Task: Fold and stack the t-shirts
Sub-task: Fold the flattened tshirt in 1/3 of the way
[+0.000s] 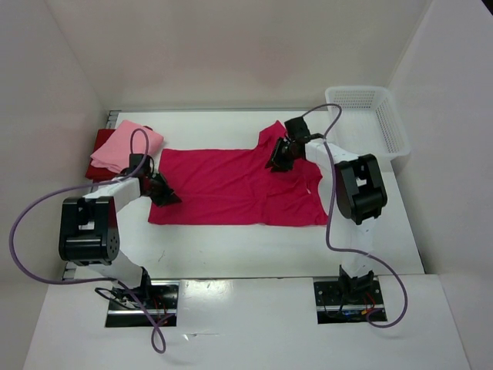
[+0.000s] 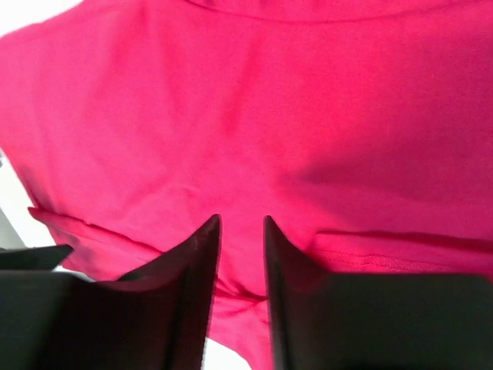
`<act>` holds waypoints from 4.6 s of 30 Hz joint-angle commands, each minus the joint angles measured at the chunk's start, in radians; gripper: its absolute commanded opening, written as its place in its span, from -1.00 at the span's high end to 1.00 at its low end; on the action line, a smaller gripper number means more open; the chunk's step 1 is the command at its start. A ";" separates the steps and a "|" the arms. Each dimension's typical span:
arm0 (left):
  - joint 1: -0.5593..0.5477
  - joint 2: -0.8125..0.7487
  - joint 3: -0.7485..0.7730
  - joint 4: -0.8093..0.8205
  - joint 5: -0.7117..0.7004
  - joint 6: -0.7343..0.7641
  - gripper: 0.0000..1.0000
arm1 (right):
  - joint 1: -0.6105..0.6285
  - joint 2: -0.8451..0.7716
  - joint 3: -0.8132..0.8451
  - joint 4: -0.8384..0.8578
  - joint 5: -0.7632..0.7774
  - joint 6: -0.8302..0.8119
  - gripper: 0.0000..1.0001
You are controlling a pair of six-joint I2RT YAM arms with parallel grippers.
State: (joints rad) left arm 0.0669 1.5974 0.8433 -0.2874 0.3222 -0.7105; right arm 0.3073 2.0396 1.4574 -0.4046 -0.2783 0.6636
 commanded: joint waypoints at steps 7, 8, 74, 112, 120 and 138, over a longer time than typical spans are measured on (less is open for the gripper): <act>-0.054 -0.140 0.031 -0.041 -0.032 0.023 0.97 | 0.044 -0.266 -0.136 -0.048 0.125 -0.071 0.43; -0.071 -0.149 0.031 -0.041 -0.041 0.023 0.97 | 0.044 -0.297 -0.213 -0.037 0.134 -0.071 0.55; -0.213 -0.100 0.008 0.004 -0.063 0.014 0.95 | 0.024 -0.101 -0.161 0.082 0.019 -0.078 1.00; -0.386 0.067 -0.004 -0.073 -0.157 0.005 0.87 | 0.147 -0.338 -0.575 0.035 0.076 0.000 0.99; -0.393 -0.069 -0.193 -0.150 -0.068 -0.056 0.91 | 0.194 -0.538 -0.848 0.032 0.021 0.154 0.99; -0.167 -0.039 0.316 -0.207 -0.082 0.032 0.37 | 0.095 -0.629 -0.490 -0.082 0.068 0.007 0.92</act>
State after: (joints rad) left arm -0.1581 1.4788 1.0409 -0.5892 0.3309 -0.7204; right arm 0.4240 1.3273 0.8326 -0.4923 -0.2714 0.7990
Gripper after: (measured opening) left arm 0.310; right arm 0.039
